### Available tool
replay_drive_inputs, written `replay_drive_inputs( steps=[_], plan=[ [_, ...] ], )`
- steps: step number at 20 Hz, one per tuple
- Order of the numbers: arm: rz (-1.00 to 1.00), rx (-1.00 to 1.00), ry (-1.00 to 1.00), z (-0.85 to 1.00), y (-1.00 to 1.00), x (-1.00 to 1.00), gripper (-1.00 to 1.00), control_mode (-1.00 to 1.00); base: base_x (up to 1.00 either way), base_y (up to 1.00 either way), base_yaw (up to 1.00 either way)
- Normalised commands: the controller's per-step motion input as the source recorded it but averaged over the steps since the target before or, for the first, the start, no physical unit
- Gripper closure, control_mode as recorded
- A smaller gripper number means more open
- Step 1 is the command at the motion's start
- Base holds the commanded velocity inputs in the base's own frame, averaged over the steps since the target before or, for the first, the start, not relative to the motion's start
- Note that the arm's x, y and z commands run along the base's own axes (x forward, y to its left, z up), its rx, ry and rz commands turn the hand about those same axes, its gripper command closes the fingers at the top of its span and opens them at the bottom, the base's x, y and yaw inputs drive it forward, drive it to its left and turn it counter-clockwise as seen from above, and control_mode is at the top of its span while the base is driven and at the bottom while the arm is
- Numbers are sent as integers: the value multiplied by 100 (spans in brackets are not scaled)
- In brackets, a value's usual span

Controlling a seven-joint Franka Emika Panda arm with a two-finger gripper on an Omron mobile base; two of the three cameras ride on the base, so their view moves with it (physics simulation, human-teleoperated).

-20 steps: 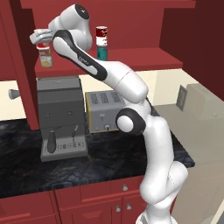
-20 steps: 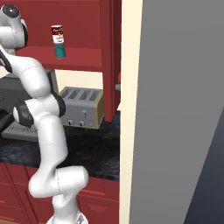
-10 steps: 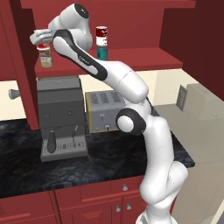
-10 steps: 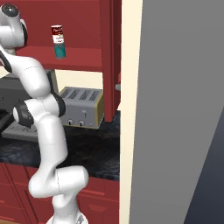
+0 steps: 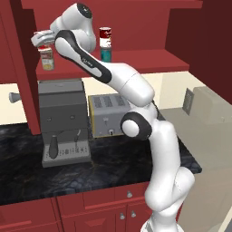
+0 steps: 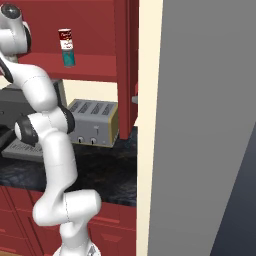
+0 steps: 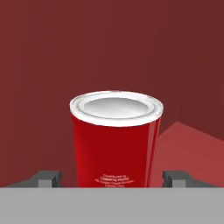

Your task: Stack two cans on top of the other two cans in the cabinet.

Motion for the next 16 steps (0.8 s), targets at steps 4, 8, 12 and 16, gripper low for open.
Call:
replay_drive_inputs(
  steps=[4, 8, 12, 16],
  plan=[
    [0, 0, -5, -5, 0, 0, -100, -100, 0, 0, 0],
    [0, 0, -10, -1, 0, -9, -100, -100, 0, 0, 0],
    [0, 0, -13, -4, -4, -29, -100, -100, 0, 0, 0],
    [0, 0, -13, -14, -11, -39, -100, -100, 0, 0, 0]
  ],
)
